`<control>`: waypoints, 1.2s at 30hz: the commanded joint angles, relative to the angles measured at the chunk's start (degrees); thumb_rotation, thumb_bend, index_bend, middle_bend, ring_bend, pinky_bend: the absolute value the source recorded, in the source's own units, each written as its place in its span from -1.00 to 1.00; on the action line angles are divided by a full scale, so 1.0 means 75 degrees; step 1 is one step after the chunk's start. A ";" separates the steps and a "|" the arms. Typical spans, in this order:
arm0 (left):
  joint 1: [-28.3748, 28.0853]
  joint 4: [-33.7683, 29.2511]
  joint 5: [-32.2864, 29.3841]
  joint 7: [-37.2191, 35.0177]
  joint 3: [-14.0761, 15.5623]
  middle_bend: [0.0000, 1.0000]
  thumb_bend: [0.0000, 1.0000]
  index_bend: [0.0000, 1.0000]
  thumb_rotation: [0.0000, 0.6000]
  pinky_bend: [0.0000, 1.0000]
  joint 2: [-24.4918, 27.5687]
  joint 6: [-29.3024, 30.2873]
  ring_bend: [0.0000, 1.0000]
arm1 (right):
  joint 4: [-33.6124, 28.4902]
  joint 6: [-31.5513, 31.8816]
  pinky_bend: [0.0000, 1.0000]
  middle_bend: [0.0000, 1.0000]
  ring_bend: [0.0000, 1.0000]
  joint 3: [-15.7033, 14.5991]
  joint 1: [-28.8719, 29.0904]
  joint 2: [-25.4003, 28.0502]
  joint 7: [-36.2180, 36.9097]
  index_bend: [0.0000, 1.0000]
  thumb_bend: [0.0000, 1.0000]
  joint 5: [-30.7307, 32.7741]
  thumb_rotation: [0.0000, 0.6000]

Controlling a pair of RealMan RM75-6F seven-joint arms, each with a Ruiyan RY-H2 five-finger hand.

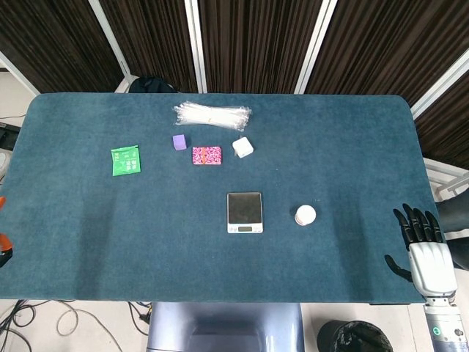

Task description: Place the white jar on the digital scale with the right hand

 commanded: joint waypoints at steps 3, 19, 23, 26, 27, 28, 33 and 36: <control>0.0007 -0.0017 -0.0016 0.0033 0.0002 -1.00 0.48 -0.91 1.00 -1.00 -0.0005 -0.0002 -1.00 | -0.0042 -0.0098 -1.00 -1.00 -0.98 -0.0040 0.0041 -0.0003 0.0034 -1.00 -0.42 -0.0038 1.00; 0.0031 -0.0014 -0.0092 0.0102 -0.0032 -1.00 0.48 -0.91 1.00 -1.00 -0.0046 0.0026 -1.00 | -0.1229 -0.3697 -1.00 -1.00 -0.92 0.0468 0.2282 0.0822 -0.0451 -1.00 -0.42 0.0661 1.00; 0.0026 0.0002 -0.0128 0.0111 -0.0039 -1.00 0.48 -0.91 1.00 -1.00 -0.0052 -0.0007 -1.00 | -0.1180 -0.4403 -1.00 -0.93 -0.82 0.0719 0.2823 0.0673 -0.0767 -1.00 -0.42 0.1162 1.00; 0.0027 0.0011 -0.0154 0.0107 -0.0047 -1.00 0.48 -0.91 1.00 -1.00 -0.0054 -0.0018 -1.00 | -0.1051 -0.4791 -1.00 -0.89 -0.75 0.0876 0.3143 0.0443 -0.0853 -0.98 -0.42 0.1569 1.00; 0.0027 0.0013 -0.0158 0.0111 -0.0051 -1.00 0.48 -0.91 1.00 -1.00 -0.0054 -0.0018 -1.00 | -0.0990 -0.4914 -1.00 -0.87 -0.72 0.0918 0.3240 0.0367 -0.0842 -0.97 -0.42 0.1695 1.00; 0.0027 0.0016 -0.0162 0.0117 -0.0056 -1.00 0.48 -0.91 1.00 -1.00 -0.0056 -0.0015 -1.00 | -0.0911 -0.5038 -1.00 -0.84 -0.70 0.0956 0.3340 0.0283 -0.0831 -0.95 -0.42 0.1811 1.00; 0.0035 0.0017 -0.0195 0.0143 -0.0072 -1.00 0.48 -0.91 1.00 -1.00 -0.0060 -0.0007 -1.00 | -0.0465 -0.5461 -1.00 -0.70 -0.63 0.1067 0.3770 -0.0143 -0.0922 -0.89 -0.42 0.2168 1.00; 0.0035 0.0017 -0.0218 0.0156 -0.0084 -1.00 0.48 -0.91 1.00 -1.00 -0.0062 -0.0011 -1.00 | -0.0268 -0.5671 -0.98 -0.66 -0.58 0.1083 0.4002 -0.0370 -0.1037 -0.85 -0.42 0.2341 1.00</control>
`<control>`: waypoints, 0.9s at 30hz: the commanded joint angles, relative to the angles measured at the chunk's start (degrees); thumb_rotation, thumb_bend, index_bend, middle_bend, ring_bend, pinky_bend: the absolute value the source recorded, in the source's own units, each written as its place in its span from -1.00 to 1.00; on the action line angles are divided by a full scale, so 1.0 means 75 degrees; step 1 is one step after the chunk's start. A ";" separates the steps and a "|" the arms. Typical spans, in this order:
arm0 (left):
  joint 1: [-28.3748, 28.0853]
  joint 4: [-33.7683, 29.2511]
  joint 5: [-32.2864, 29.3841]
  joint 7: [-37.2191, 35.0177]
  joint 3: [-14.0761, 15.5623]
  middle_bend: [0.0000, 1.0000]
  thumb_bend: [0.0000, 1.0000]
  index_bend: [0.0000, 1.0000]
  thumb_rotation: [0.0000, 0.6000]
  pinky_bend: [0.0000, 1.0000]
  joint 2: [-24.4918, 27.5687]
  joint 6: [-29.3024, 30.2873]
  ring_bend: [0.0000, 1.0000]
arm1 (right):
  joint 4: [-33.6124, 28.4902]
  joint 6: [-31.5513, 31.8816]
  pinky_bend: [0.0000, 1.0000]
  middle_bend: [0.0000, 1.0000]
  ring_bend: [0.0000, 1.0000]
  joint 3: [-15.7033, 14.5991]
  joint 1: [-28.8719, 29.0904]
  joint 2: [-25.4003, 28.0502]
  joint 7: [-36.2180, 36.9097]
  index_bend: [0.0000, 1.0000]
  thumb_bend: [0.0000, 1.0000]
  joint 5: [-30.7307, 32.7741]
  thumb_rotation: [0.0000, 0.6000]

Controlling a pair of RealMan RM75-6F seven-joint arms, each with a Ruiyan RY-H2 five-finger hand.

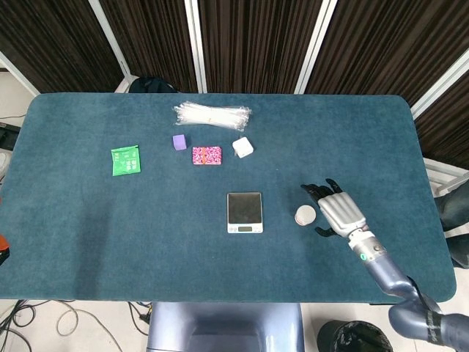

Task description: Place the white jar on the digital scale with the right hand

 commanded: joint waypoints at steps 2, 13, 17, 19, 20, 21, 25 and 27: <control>0.0000 0.0011 -0.0022 0.0017 -0.0006 -1.00 0.48 -0.91 1.00 -1.00 -0.0004 -0.0012 -1.00 | 0.0246 -0.0280 -0.98 -0.63 -0.56 0.0022 0.0321 -0.0307 -0.0223 -0.84 -0.42 0.0233 1.00; 0.0006 0.0037 -0.0082 0.0022 -0.0025 -1.00 0.48 -0.91 1.00 -1.00 0.0007 -0.0040 -1.00 | 0.0756 -0.0550 -0.96 -0.55 -0.49 -0.0226 0.0677 -0.0768 -0.0724 -0.78 -0.42 0.0784 1.00; 0.0003 0.0036 -0.0080 0.0049 -0.0021 -1.00 0.48 -0.91 1.00 -1.00 0.0007 -0.0050 -1.00 | 0.1002 -0.0644 -0.93 -0.46 -0.43 -0.0291 0.0762 -0.0895 -0.0771 -0.70 -0.42 0.0970 1.00; 0.0003 0.0033 -0.0085 0.0061 -0.0023 -1.00 0.48 -0.91 1.00 -1.00 0.0006 -0.0052 -1.00 | 0.1111 -0.0684 -0.90 -0.41 -0.38 -0.0326 0.0794 -0.0951 -0.0757 -0.64 -0.42 0.1022 1.00; 0.0004 0.0030 -0.0090 0.0065 -0.0025 -1.00 0.48 -0.90 1.00 -1.00 0.0005 -0.0052 -1.00 | 0.1167 -0.0707 -0.89 -0.40 -0.37 -0.0346 0.0805 -0.0978 -0.0738 -0.62 -0.42 0.1047 1.00; 0.0004 0.0030 -0.0097 0.0067 -0.0027 -1.00 0.48 -0.90 1.00 -1.00 0.0005 -0.0054 -1.00 | 0.1225 -0.0719 -0.87 -0.39 -0.35 -0.0363 0.0815 -0.1007 -0.0722 -0.60 -0.41 0.1064 1.00; 0.0003 0.0030 -0.0121 0.0092 -0.0027 -1.00 0.48 -0.90 1.00 -1.00 0.0007 -0.0079 -1.00 | 0.1462 -0.0730 -0.67 -0.33 -0.28 -0.0426 0.0841 -0.1130 -0.0646 -0.55 -0.33 0.1088 1.00; 0.0003 0.0031 -0.0123 0.0101 -0.0026 -1.00 0.48 -0.90 1.00 -1.00 0.0007 -0.0082 -1.00 | 0.1562 -0.0705 -0.55 -0.28 -0.26 -0.0447 0.0847 -0.1188 -0.0595 -0.54 -0.30 0.1060 1.00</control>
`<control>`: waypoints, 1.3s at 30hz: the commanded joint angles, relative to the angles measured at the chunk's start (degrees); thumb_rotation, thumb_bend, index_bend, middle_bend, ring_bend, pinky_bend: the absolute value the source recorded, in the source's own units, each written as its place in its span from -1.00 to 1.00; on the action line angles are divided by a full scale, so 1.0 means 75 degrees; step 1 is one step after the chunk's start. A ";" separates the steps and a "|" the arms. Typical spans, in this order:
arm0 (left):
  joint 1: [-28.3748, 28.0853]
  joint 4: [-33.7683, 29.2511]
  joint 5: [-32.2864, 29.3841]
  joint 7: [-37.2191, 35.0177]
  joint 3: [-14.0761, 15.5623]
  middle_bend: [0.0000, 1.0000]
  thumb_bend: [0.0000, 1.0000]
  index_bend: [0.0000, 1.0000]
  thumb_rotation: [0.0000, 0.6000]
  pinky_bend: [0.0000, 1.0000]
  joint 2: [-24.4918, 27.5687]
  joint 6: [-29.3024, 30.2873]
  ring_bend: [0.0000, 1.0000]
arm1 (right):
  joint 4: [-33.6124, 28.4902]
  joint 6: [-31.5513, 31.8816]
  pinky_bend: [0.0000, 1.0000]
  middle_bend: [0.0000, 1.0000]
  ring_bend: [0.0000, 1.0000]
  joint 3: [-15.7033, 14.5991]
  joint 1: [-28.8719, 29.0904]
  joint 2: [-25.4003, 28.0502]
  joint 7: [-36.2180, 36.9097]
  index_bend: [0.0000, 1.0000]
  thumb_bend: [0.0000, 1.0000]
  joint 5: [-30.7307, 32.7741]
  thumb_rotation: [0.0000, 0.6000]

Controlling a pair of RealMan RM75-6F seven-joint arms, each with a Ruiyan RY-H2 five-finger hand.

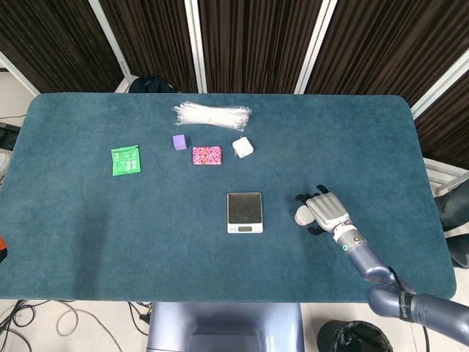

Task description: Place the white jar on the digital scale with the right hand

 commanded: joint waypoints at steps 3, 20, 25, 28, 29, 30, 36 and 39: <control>-0.0001 -0.0002 -0.0002 0.0017 -0.0003 -1.00 0.48 -0.90 1.00 -1.00 -0.0002 0.0001 -1.00 | 0.0231 0.0027 -0.38 -0.18 -0.22 -0.0063 0.0029 -0.0140 0.0150 -0.53 -0.23 -0.0048 1.00; 0.0007 -0.0022 -0.0059 0.0025 -0.0016 -1.00 0.48 -0.90 1.00 -1.00 0.0002 -0.0031 -1.00 | 0.0395 0.0203 0.19 0.11 -0.19 -0.0188 0.0148 -0.0330 0.0157 0.00 -0.05 -0.0187 1.00; 0.0017 -0.0045 -0.0077 -0.0004 -0.0032 -1.00 0.48 -0.90 1.00 -1.00 0.0009 -0.0017 -1.00 | 0.0240 0.0234 0.31 0.11 -0.19 -0.0179 0.0213 -0.0278 0.0018 0.07 -0.05 -0.0053 1.00; 0.0023 -0.0045 -0.0098 -0.0035 -0.0047 -1.00 0.48 -0.90 1.00 -1.00 0.0014 -0.0012 -1.00 | 0.0069 0.0210 0.36 0.11 -0.19 -0.0123 0.0303 -0.0184 -0.0073 0.07 -0.05 0.0081 1.00; 0.0023 -0.0048 -0.0103 -0.0044 -0.0052 -1.00 0.48 -0.90 1.00 -1.00 0.0016 -0.0014 -1.00 | -0.0004 0.0202 0.38 0.11 -0.19 -0.0079 0.0348 -0.0146 -0.0099 0.07 -0.05 0.0133 1.00; 0.0023 -0.0050 -0.0108 -0.0048 -0.0054 -1.00 0.48 -0.90 1.00 -1.00 0.0017 -0.0017 -1.00 | -0.0071 0.0180 0.41 0.11 -0.19 -0.0041 0.0401 -0.0109 -0.0142 0.07 -0.05 0.0195 1.00; 0.0026 -0.0076 -0.0119 -0.0067 -0.0065 -1.00 0.48 -0.90 1.00 -1.00 0.0029 -0.0018 -1.00 | -0.0348 -0.0063 -0.80 0.11 -0.19 0.0273 0.0924 -0.0025 -0.0579 0.07 -0.05 0.0832 1.00; 0.0035 -0.0089 -0.0145 -0.0099 -0.0085 -1.00 0.48 -0.90 1.00 -1.00 0.0039 -0.0005 -1.00 | -0.0452 -0.0081 -0.80 0.11 -0.19 0.0440 0.1273 -0.0109 -0.0913 0.07 -0.05 0.1238 1.00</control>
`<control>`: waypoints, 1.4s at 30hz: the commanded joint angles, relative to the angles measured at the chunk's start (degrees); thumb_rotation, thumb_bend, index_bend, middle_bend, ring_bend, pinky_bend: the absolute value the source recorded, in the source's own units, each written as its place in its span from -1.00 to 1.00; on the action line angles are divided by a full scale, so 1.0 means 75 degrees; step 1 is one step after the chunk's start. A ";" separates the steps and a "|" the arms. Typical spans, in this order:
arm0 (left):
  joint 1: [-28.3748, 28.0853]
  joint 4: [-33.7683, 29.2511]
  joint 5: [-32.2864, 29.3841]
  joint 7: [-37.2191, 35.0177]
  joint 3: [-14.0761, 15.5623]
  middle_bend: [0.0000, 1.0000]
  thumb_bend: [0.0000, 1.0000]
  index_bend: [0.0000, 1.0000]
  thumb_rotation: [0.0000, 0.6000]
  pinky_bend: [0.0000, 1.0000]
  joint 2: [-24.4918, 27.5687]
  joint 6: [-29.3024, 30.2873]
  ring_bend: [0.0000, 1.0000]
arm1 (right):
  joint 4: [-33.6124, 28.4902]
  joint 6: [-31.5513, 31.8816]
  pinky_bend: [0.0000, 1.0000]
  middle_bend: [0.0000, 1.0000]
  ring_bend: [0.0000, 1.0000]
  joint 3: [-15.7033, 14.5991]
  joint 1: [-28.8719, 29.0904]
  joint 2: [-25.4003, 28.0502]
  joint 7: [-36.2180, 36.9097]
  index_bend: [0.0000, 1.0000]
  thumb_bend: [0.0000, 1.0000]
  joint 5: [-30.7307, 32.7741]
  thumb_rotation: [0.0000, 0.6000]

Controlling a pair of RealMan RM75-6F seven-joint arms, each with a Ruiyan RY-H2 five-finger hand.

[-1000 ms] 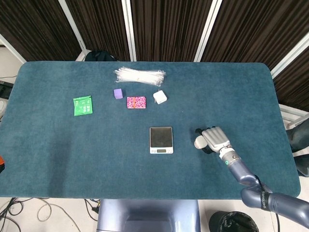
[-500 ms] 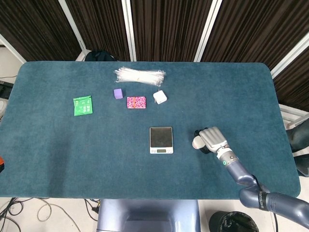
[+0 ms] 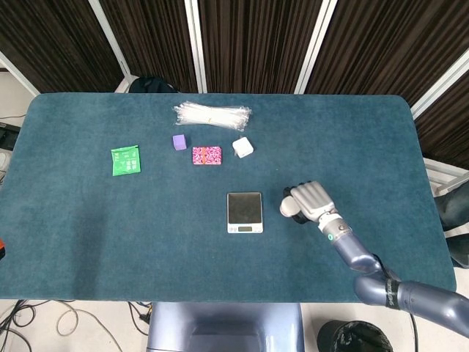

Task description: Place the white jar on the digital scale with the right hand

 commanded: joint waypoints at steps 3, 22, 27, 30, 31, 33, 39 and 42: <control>0.0007 -0.0018 -0.0039 -0.0037 -0.0022 -1.00 0.48 -0.90 1.00 -1.00 0.0011 -0.0005 -1.00 | -0.0248 0.0140 -0.80 0.11 -0.19 0.0258 0.0674 -0.0253 -0.0872 0.07 -0.05 0.0817 1.00; 0.0015 0.0002 -0.0060 -0.0233 -0.0039 -1.00 0.48 -0.90 1.00 -1.00 0.0044 -0.0043 -1.00 | 0.0280 0.0520 -0.83 0.09 -0.20 0.0055 0.2321 -0.1806 -0.2434 0.07 -0.05 0.3197 1.00; 0.0011 0.0018 -0.0077 -0.0264 -0.0048 -1.00 0.48 -0.90 1.00 -1.00 0.0052 -0.0062 -1.00 | 0.0534 0.0589 -0.84 0.02 -0.22 -0.0018 0.2436 -0.1986 -0.2443 0.07 -0.05 0.3296 1.00; 0.0013 0.0028 -0.0096 -0.0284 -0.0062 -1.00 0.48 -0.90 1.00 -1.00 0.0055 -0.0063 -1.00 | 0.0586 0.0592 -0.87 -0.09 -0.28 -0.0073 0.2471 -0.1981 -0.2451 0.06 -0.05 0.3319 1.00; 0.0013 0.0030 -0.0104 -0.0288 -0.0065 -1.00 0.48 -0.90 1.00 -1.00 0.0058 -0.0068 -1.00 | 0.0577 0.0580 -0.89 -0.15 -0.32 -0.0088 0.2478 -0.1964 -0.2445 0.02 -0.05 0.3336 1.00; 0.0016 0.0034 -0.0111 -0.0294 -0.0067 -1.00 0.48 -0.90 1.00 -1.00 0.0059 -0.0069 -1.00 | 0.0513 0.0486 -0.93 -0.33 -0.46 -0.0127 0.2495 -0.1881 -0.2431 -0.16 -0.05 0.3435 1.00; 0.0019 0.0032 -0.0085 -0.0230 -0.0053 -1.00 0.48 -0.90 1.00 -1.00 0.0042 -0.0049 -1.00 | 0.0211 0.0223 -1.00 -0.95 -0.93 -0.0358 0.2763 -0.1544 -0.2734 -0.90 -0.20 0.4286 1.00; 0.0022 0.0036 -0.0089 -0.0192 -0.0050 -1.00 0.48 -0.90 1.00 -1.00 0.0034 -0.0045 -1.00 | 0.0000 0.0475 -1.00 -1.00 -0.99 -0.0343 0.2890 -0.1428 -0.2818 -1.00 -0.23 0.4627 1.00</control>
